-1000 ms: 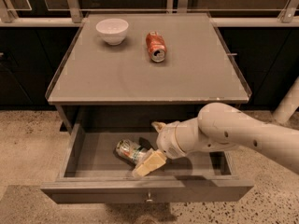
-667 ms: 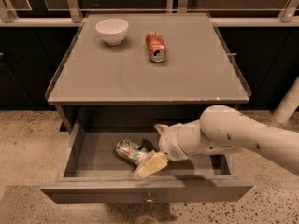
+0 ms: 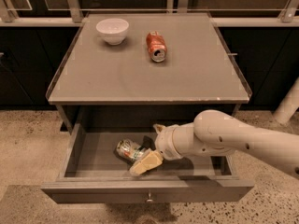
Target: Pick 7up can from top drawer and place on counter
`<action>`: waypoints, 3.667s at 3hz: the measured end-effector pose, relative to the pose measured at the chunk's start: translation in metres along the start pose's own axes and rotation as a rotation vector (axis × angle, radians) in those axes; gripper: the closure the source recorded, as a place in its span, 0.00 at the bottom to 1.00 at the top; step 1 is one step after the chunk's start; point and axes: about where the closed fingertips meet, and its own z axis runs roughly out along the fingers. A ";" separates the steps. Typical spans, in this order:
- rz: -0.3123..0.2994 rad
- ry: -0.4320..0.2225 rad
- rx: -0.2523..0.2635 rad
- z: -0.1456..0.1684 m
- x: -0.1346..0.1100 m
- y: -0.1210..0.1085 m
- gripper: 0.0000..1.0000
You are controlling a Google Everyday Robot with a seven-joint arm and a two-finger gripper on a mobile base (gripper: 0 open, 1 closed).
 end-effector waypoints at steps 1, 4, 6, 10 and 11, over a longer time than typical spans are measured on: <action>-0.015 -0.019 0.008 0.017 -0.008 -0.014 0.00; -0.014 -0.060 0.016 0.064 -0.015 -0.020 0.00; -0.011 -0.019 0.151 0.072 0.003 -0.010 0.00; 0.003 0.099 0.247 0.063 0.042 0.007 0.87; 0.001 0.093 0.240 0.062 0.039 0.007 1.00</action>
Offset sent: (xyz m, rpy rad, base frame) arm 0.0492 0.0336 -0.0182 0.0375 -0.0528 0.0062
